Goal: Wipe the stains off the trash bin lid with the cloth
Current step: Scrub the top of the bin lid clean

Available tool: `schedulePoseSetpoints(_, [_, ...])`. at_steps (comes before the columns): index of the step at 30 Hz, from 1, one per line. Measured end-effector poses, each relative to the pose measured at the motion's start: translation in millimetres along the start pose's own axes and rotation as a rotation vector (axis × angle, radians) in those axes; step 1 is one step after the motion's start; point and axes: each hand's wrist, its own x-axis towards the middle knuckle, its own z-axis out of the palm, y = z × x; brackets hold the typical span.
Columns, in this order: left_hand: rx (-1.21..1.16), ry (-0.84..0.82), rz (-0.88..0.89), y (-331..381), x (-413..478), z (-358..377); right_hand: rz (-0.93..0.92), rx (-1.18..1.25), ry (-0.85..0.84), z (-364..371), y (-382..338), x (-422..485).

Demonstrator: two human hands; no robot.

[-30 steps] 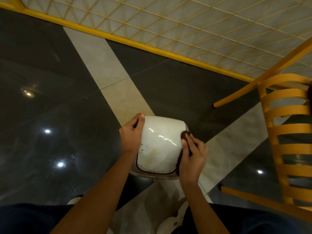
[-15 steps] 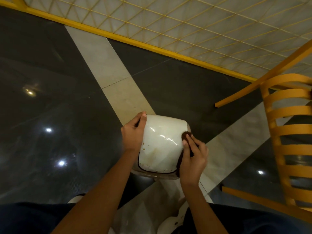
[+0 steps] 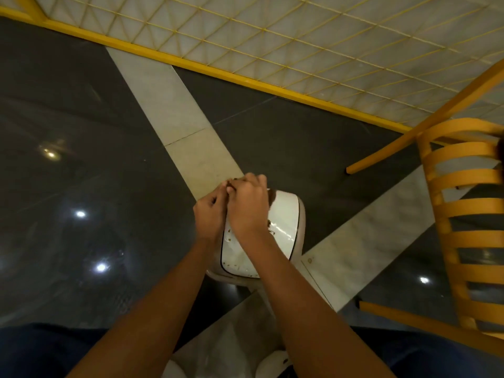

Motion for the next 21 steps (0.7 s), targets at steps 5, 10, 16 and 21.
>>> schedulePoseSetpoints(5, [-0.032, 0.047, -0.005, 25, -8, -7, 0.303, 0.365, -0.059, -6, -17, 14])
schedulePoseSetpoints(10, [0.201, -0.086, 0.123, 48, -18, 4, 0.419, 0.875, -0.154, -18, -4, 17])
schedulePoseSetpoints(16, [0.590, -0.183, 0.245, 32, -4, 13, 0.003, 0.243, -0.270, -36, 110, 9])
schedulePoseSetpoints(21, [0.572, -0.234, 0.321, 29, 13, 14, 0.024, 0.337, -0.232, -18, 119, -8])
